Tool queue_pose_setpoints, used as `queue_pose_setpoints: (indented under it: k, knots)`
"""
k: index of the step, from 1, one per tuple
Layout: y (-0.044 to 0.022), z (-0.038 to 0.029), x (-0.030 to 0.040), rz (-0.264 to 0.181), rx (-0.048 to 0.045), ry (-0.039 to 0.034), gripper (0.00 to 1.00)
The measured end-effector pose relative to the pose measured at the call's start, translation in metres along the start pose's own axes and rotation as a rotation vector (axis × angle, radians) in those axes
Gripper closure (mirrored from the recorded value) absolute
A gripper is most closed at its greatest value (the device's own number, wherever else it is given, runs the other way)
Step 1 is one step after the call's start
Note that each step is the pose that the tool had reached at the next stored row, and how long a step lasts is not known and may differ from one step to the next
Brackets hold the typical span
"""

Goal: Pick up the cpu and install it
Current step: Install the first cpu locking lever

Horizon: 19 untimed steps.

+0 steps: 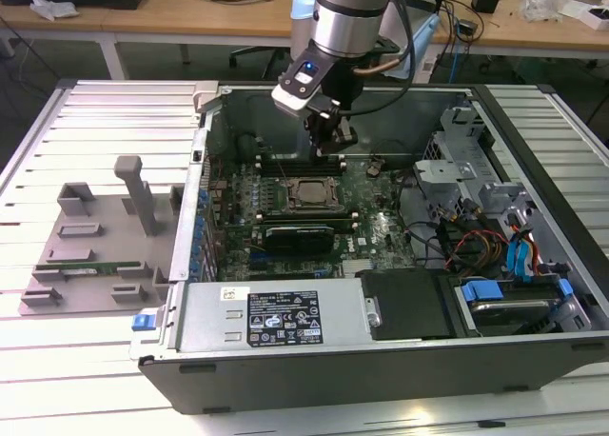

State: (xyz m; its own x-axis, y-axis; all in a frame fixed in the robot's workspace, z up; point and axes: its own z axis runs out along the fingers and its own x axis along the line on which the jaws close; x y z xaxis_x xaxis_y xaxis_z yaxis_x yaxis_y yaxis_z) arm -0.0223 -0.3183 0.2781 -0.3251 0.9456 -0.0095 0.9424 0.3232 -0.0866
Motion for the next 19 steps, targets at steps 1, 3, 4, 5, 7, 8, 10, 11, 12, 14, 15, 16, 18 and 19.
queue_pose_setpoints:
  k: [1,3,4,5,7,8,10,11,12,14,15,16,18,19]
  knots:
    - [0.0,0.0,0.0,-0.002,0.0,-0.0002,0.89]
    - [0.0001,0.0,0.0,-0.003,0.0,-0.0003,0.89]
    - [0.0001,0.0,0.0,-0.003,0.0,-0.0003,0.89]
    - [0.0004,0.0,-0.0001,-0.004,0.0,-0.0004,0.89]
    - [0.0004,0.0,-0.0001,-0.011,-0.0001,-0.001,0.89]
    - [0.0005,0.0,-0.0002,-0.049,-0.0005,-0.0043,0.89]
    - [0.0005,0.0,-0.0002,-0.088,-0.0008,-0.0077,0.89]
    - [0.0005,0.0,-0.0002,-0.097,-0.0009,-0.0085,0.89]
    - [0.0005,0.0,-0.0002,-0.106,-0.0011,-0.0092,0.89]
    - [0.0005,0.0,-0.0002,-0.124,-0.0012,-0.0108,0.89]
    - [0.0005,0.0,-0.0002,-0.131,-0.0012,-0.0113,0.89]
    - [0.0005,0.0,-0.0002,-0.135,-0.0013,-0.0117,0.89]
    - [0.0005,0.0,-0.0002,-0.145,-0.0014,-0.0125,0.89]
    - [0.0005,0.0,-0.0002,-0.152,-0.0014,-0.0133,0.89]
